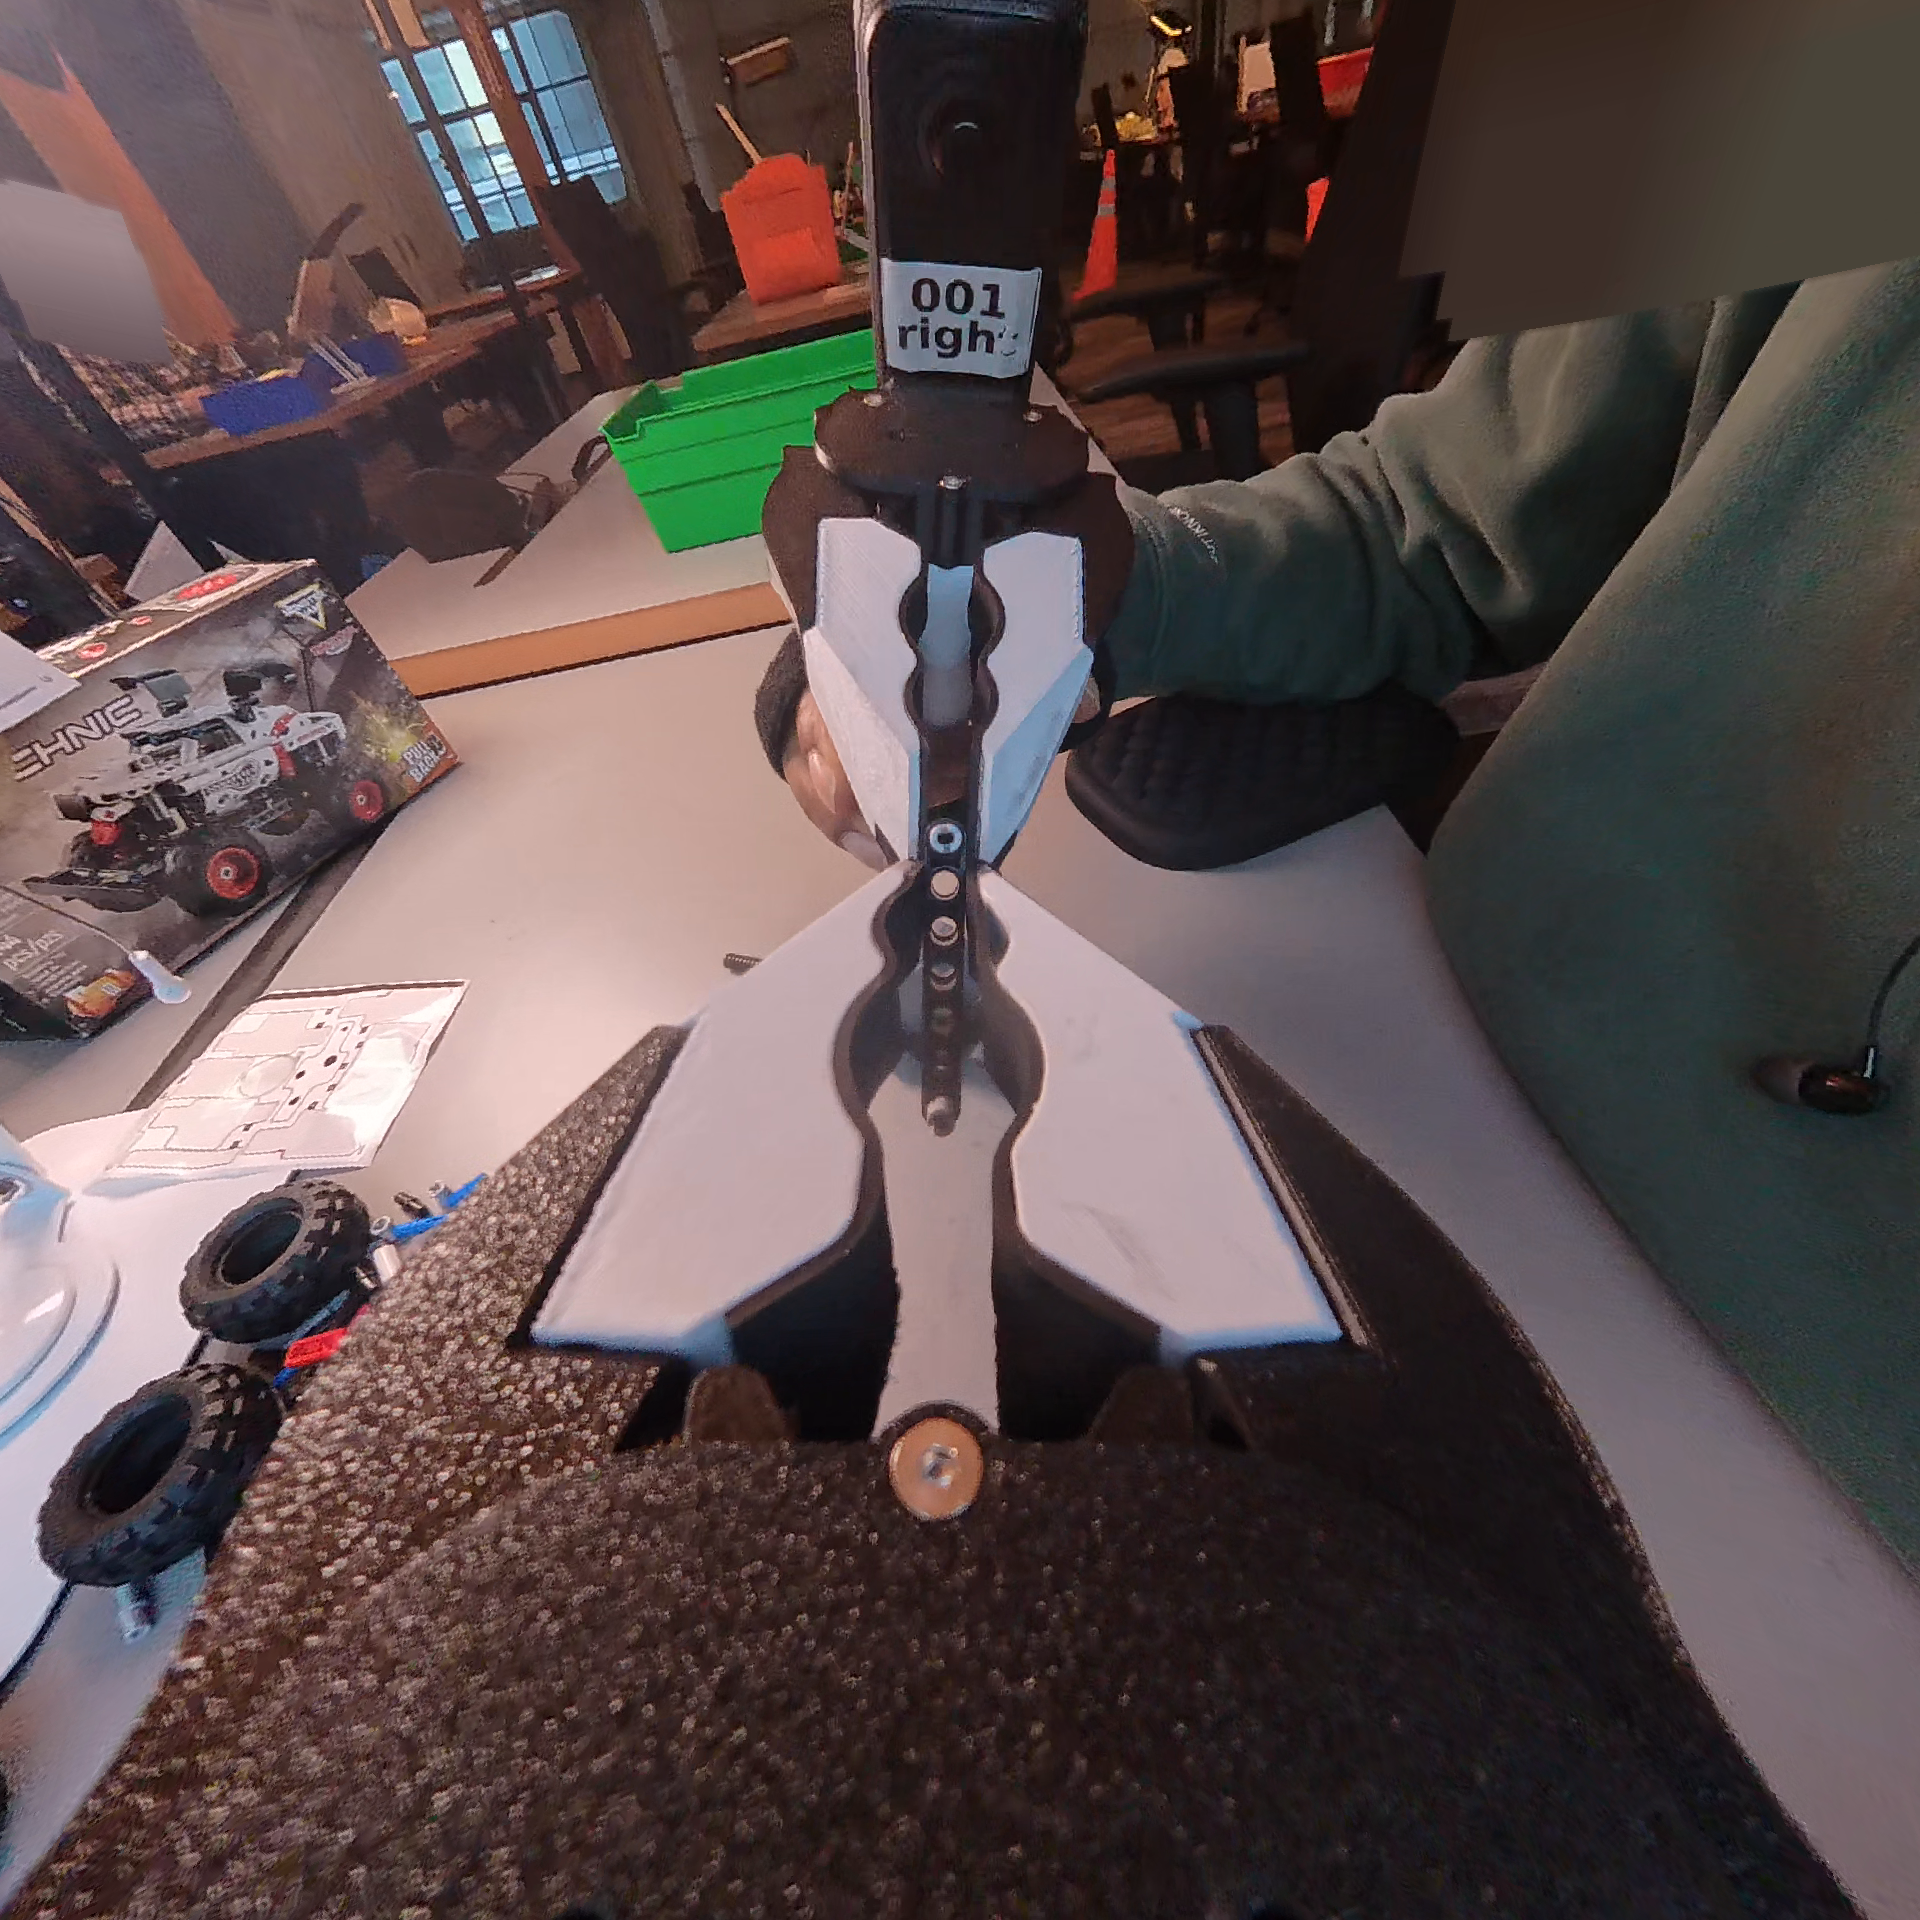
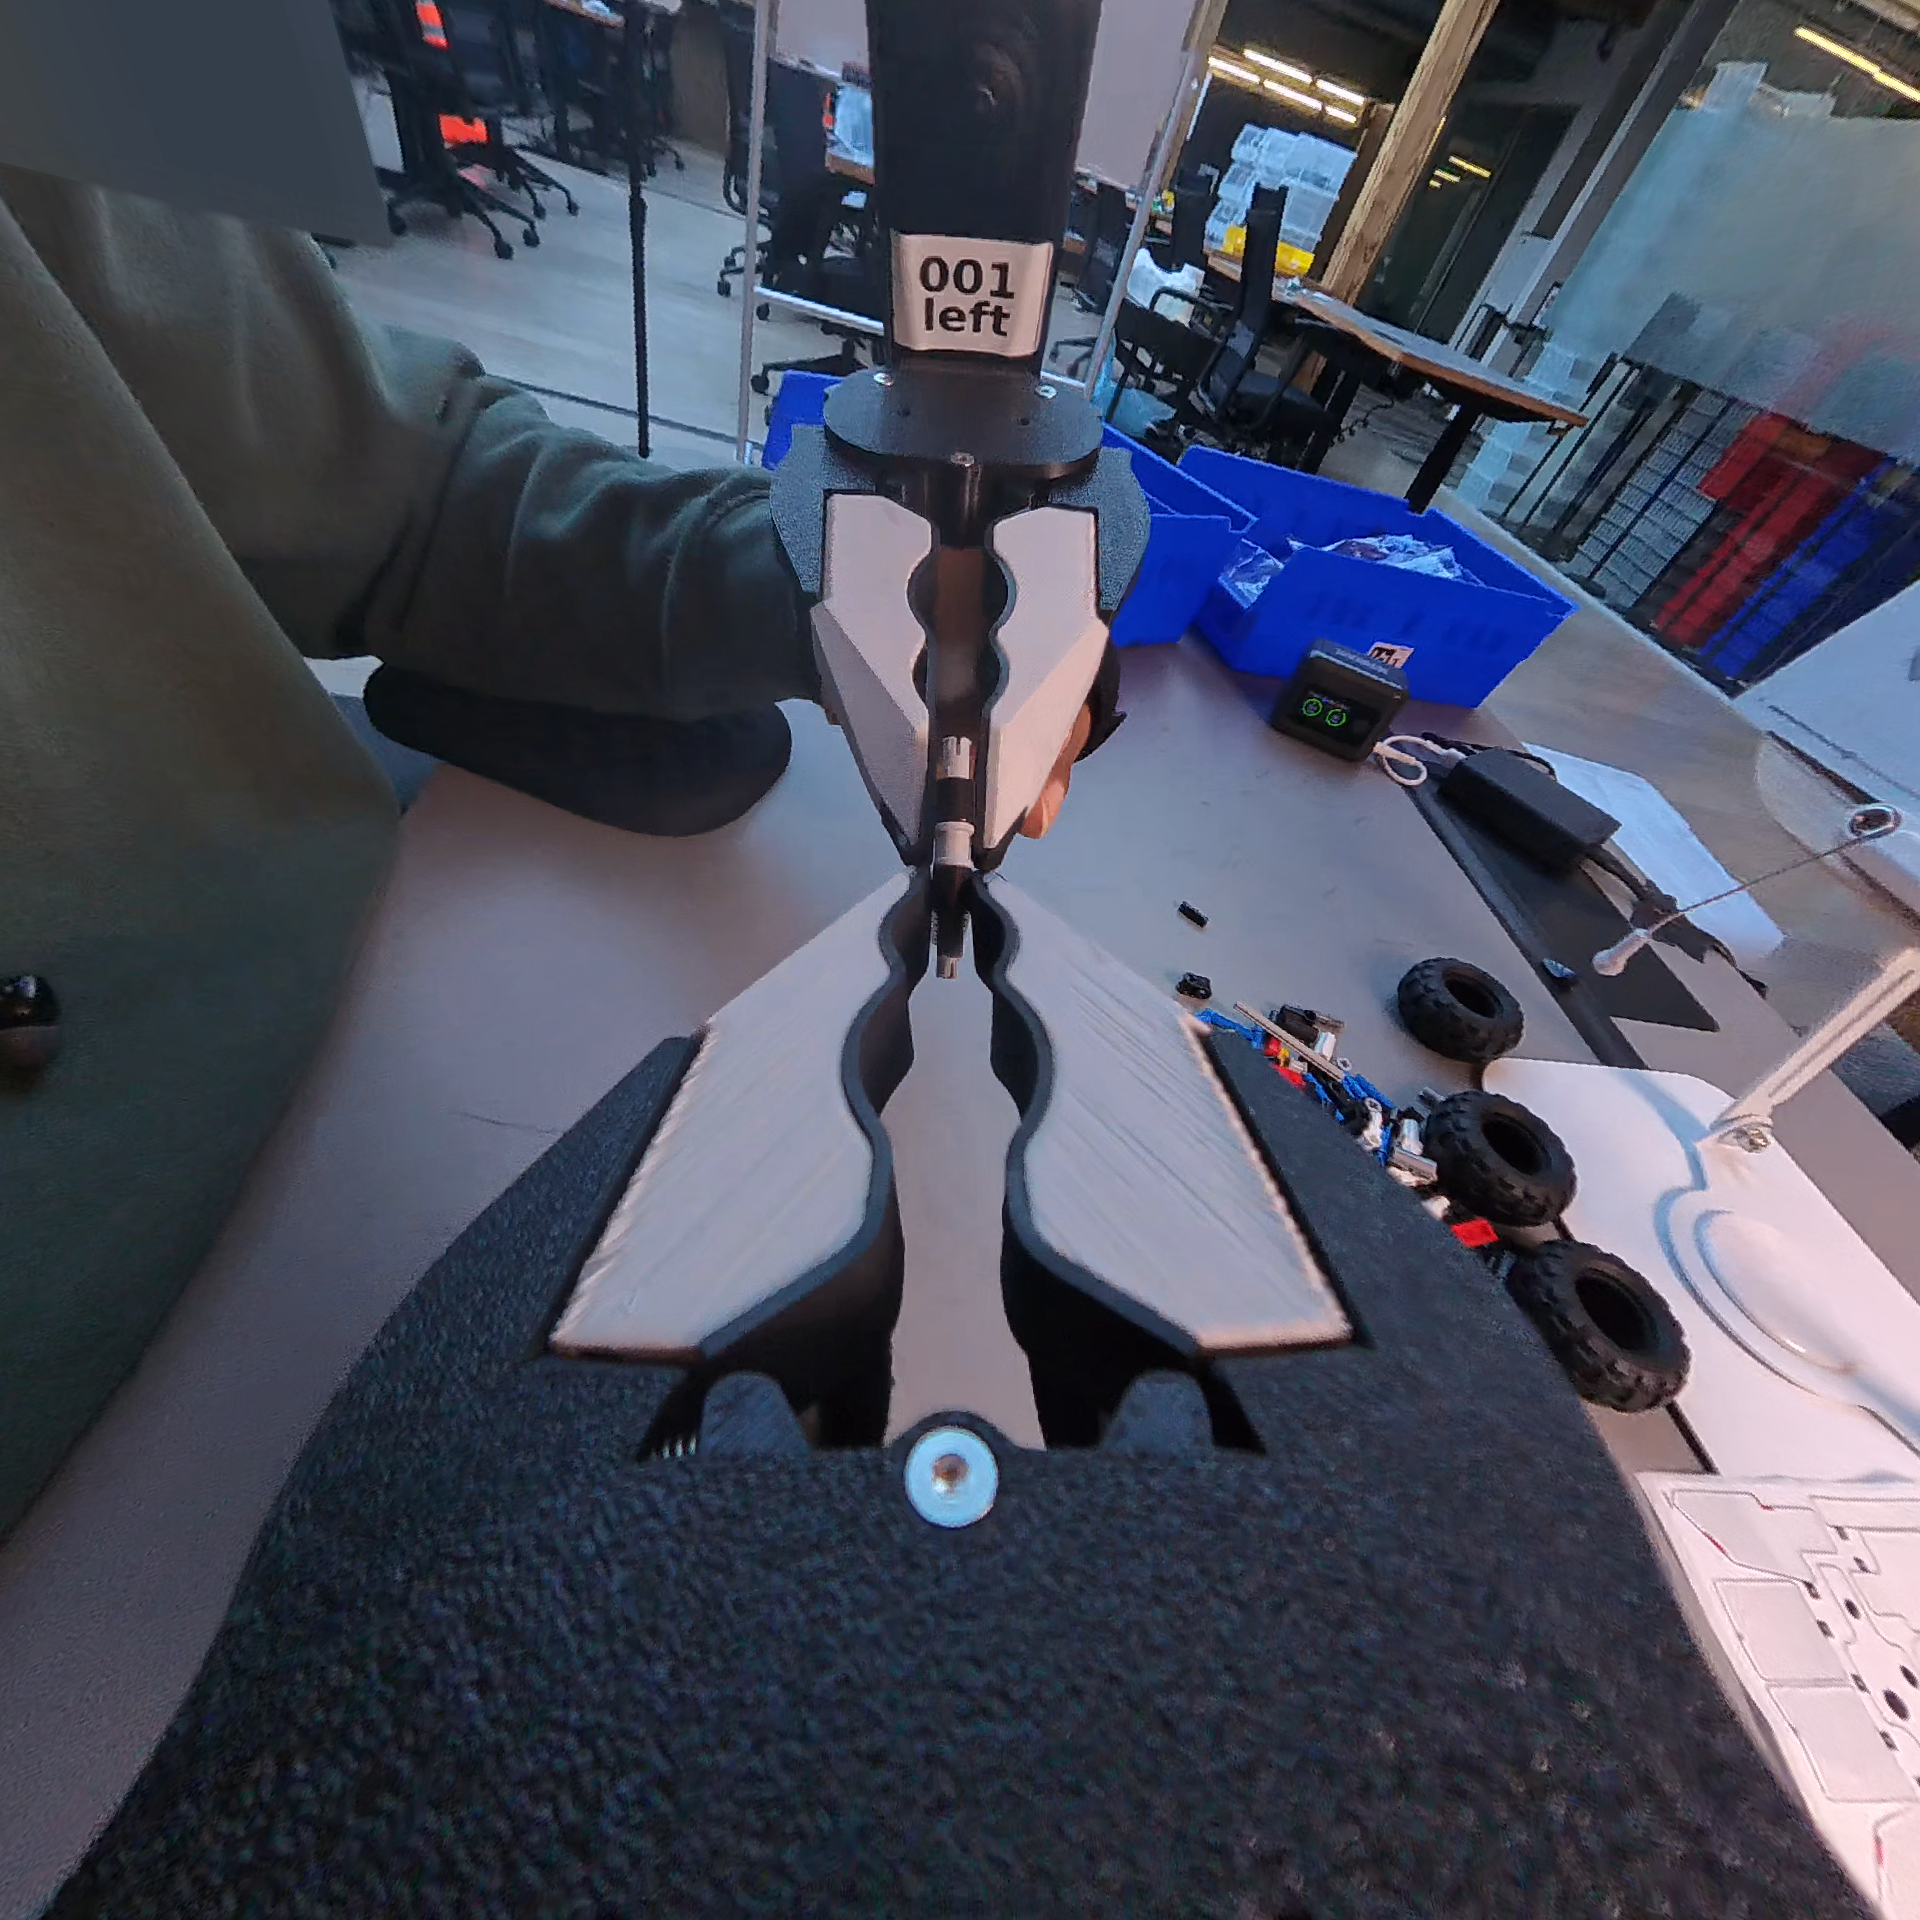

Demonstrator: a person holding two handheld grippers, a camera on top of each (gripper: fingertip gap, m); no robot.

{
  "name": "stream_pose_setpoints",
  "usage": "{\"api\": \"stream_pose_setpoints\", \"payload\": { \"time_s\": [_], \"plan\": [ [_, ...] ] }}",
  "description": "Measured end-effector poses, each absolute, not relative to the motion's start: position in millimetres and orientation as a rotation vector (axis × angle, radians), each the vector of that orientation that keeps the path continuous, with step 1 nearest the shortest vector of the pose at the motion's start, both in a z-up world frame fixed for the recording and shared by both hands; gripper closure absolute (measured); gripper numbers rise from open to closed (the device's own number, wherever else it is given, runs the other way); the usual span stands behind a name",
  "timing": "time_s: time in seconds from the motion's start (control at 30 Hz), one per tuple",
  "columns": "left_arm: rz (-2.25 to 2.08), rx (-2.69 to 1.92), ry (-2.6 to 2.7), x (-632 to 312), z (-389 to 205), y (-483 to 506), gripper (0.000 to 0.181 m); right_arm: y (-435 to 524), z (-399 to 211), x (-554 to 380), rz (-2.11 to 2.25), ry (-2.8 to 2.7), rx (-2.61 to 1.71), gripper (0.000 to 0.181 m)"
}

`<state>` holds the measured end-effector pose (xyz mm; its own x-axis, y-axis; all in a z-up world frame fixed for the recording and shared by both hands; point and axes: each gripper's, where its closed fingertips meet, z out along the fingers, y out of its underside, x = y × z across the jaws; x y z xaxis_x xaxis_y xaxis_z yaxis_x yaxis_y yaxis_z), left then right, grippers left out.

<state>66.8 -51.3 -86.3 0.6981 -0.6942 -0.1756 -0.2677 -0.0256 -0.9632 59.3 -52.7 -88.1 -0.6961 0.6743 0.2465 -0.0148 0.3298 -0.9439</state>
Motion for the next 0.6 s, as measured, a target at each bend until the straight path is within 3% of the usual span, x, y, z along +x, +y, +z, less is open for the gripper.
{"api": "stream_pose_setpoints", "payload": {
  "time_s": [0.2, 0.6],
  "plan": [
    [-0.46, -1.469, 0.724, 62, -55, -59, 0.177, -49, -70, 65, 1.529, -1.895, -0.558, 0.175],
    [-0.462, -1.575, 0.725, 56, -79, -48, 0.175, -46, -86, 55, 1.47, -1.948, -0.625, 0.175]
  ]
}}
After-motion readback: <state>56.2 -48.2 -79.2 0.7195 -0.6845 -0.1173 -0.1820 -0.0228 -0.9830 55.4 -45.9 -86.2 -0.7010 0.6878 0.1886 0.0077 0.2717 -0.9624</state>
